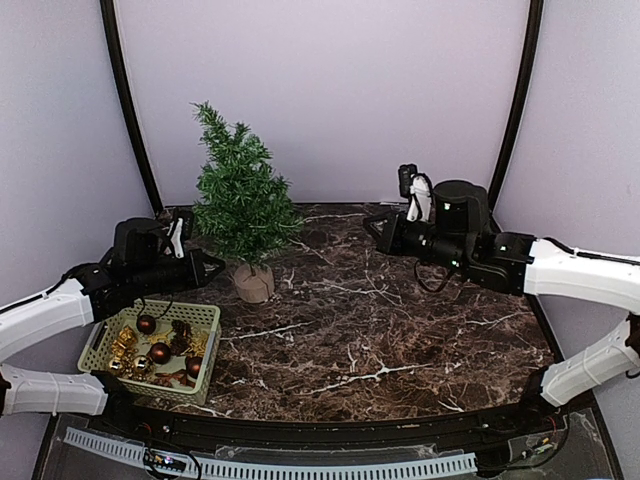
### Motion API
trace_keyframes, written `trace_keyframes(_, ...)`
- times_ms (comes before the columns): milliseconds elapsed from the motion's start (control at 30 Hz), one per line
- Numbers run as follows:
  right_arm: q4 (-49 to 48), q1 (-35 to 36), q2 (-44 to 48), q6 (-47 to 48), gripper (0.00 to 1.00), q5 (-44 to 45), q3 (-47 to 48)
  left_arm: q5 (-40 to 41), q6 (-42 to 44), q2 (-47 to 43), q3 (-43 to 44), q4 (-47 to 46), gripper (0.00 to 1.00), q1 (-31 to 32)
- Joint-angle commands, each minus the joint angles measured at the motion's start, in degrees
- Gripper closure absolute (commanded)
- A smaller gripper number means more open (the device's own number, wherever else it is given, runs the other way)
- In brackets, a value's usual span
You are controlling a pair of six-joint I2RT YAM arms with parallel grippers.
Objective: Decorate the small christmas tree
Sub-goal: Wrap the side of the string light in the gap of the branches.
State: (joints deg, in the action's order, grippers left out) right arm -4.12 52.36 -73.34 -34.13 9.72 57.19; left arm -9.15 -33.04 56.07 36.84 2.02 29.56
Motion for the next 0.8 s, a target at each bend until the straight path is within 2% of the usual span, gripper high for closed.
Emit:
trace_keyframes(0, -1.51, 0.11, 1.81, -3.86, 1.00, 1.01, -3.35, 1.47, 1.51, -1.44, 0.63, 0.53, 1.00, 0.24)
trace_keyframes(333, -1.25, 0.29, 1.40, -8.71, 1.00, 1.47, -11.40, 2.59, 2.78, -1.46, 1.29, 1.93, 1.00, -0.29)
trace_keyframes(767, -5.82, 0.29, -8.37, -8.30, 1.00, -1.51, -11.40, -2.63, 2.79, -0.81, 0.46, 0.03, 1.00, -5.00)
